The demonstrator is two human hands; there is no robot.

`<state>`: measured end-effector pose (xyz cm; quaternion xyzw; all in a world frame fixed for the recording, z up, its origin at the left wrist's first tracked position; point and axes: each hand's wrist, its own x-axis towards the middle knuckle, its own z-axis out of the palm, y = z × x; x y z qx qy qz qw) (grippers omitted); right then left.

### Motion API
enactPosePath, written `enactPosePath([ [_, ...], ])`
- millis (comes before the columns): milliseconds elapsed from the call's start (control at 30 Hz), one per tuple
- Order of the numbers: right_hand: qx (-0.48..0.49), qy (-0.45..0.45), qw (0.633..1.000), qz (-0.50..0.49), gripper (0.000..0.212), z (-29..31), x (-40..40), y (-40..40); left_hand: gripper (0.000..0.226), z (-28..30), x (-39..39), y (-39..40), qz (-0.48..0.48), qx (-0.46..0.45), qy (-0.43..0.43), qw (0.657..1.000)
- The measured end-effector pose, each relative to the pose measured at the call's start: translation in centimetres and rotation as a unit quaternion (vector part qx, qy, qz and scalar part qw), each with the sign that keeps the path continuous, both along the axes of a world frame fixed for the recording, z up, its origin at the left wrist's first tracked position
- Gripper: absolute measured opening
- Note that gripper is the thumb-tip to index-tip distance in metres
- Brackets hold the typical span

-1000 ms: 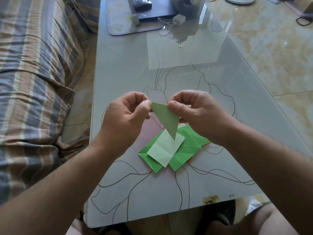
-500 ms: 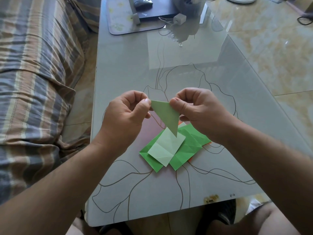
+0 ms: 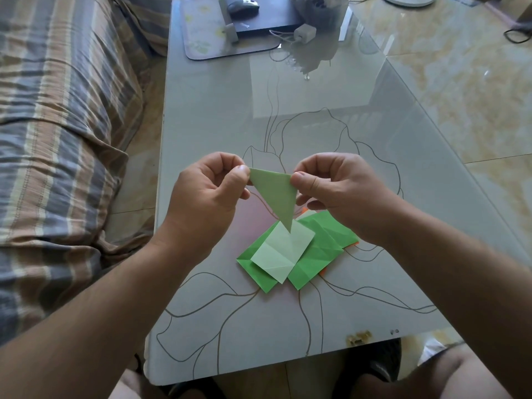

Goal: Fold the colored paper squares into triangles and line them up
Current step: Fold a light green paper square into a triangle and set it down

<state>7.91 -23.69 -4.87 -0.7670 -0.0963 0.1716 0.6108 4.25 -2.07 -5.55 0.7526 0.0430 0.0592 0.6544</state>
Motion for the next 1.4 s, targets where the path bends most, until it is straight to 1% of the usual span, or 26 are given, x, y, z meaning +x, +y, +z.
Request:
enactPosePath([
  [133, 0.008, -0.008, 1.000, -0.007, 0.010, 0.2, 0.1, 0.0, 0.012, 0.1, 0.0, -0.1, -0.006, 0.003, 0.000, 1.000],
  [267, 0.007, 0.008, 1.000, -0.004, 0.010, 0.3, 0.0, 0.0, 0.011, 0.3, -0.1, 0.2, -0.003, 0.004, -0.003, 1.000],
  [433, 0.016, -0.003, 1.000, -0.019, 0.013, 0.5, 0.0, 0.2, 0.011, 0.4, -0.2, -0.1, -0.003, 0.000, 0.005, 1.000],
  [500, 0.027, 0.014, 0.999, -0.025, 0.010, 0.5, 0.0, 0.1, 0.010, 0.4, -0.1, 0.0, 0.007, -0.008, 0.008, 1.000],
  [600, 0.028, 0.030, 0.999, -0.023, 0.008, 0.5, -0.2, 0.1, 0.016, 0.4, 0.0, 0.2, 0.017, -0.013, 0.017, 1.000],
  [767, 0.036, 0.074, 0.996, -0.024, 0.016, 0.7, -0.2, 0.4, 0.015, 0.7, -0.1, 0.1, 0.008, -0.010, 0.027, 1.000],
  [833, 0.041, 0.086, 0.995, -0.034, 0.013, 0.8, -0.1, 0.4, 0.015, 0.8, -0.1, 0.1, 0.012, -0.003, 0.032, 0.999],
  [867, 0.036, 0.086, 0.995, -0.038, 0.011, 0.8, 0.0, 0.4, 0.016, 0.7, -0.2, 0.0, 0.018, -0.002, 0.039, 0.999],
  [967, 0.022, 0.107, 0.994, -0.031, 0.047, 0.8, -0.2, 0.4, 0.015, 0.5, -0.1, -0.3, 0.058, -0.023, 0.099, 0.993],
  [1000, 0.031, 0.124, 0.991, -0.030, 0.048, 0.7, -0.3, 0.4, 0.014, 0.5, -0.2, -0.5, 0.065, -0.046, 0.130, 0.988],
  [1033, 0.044, 0.141, 0.989, -0.030, 0.044, 0.6, -0.3, 0.5, 0.013, 0.6, -0.2, -0.7, 0.066, -0.075, 0.163, 0.981],
  [1067, 0.055, 0.152, 0.986, -0.037, 0.039, 0.5, -0.3, 0.5, 0.011, 0.6, -0.3, -0.8, 0.061, -0.102, 0.194, 0.974],
  [1133, 0.079, 0.174, 0.980, -0.062, 0.036, 0.5, -0.2, 0.7, 0.008, 0.7, -0.3, -0.8, 0.033, -0.128, 0.235, 0.963],
  [1200, 0.110, 0.211, 0.968, -0.083, 0.033, 0.5, 0.1, 0.6, 0.006, 0.8, -0.4, -0.4, -0.010, -0.121, 0.226, 0.967],
  [1300, 0.150, 0.286, 0.943, -0.082, 0.027, 1.1, 0.4, 0.2, 0.040, 1.1, -0.2, 0.7, -0.109, -0.068, 0.152, 0.980],
  [1333, 0.158, 0.312, 0.934, -0.067, 0.027, 1.1, 0.5, 0.0, 0.042, 1.1, -0.3, 0.9, -0.135, -0.047, 0.129, 0.981],
  [1400, 0.168, 0.360, 0.917, -0.029, 0.029, 1.1, 0.3, -0.3, 0.030, 1.0, -0.4, 0.9, -0.146, 0.011, 0.087, 0.985],
])
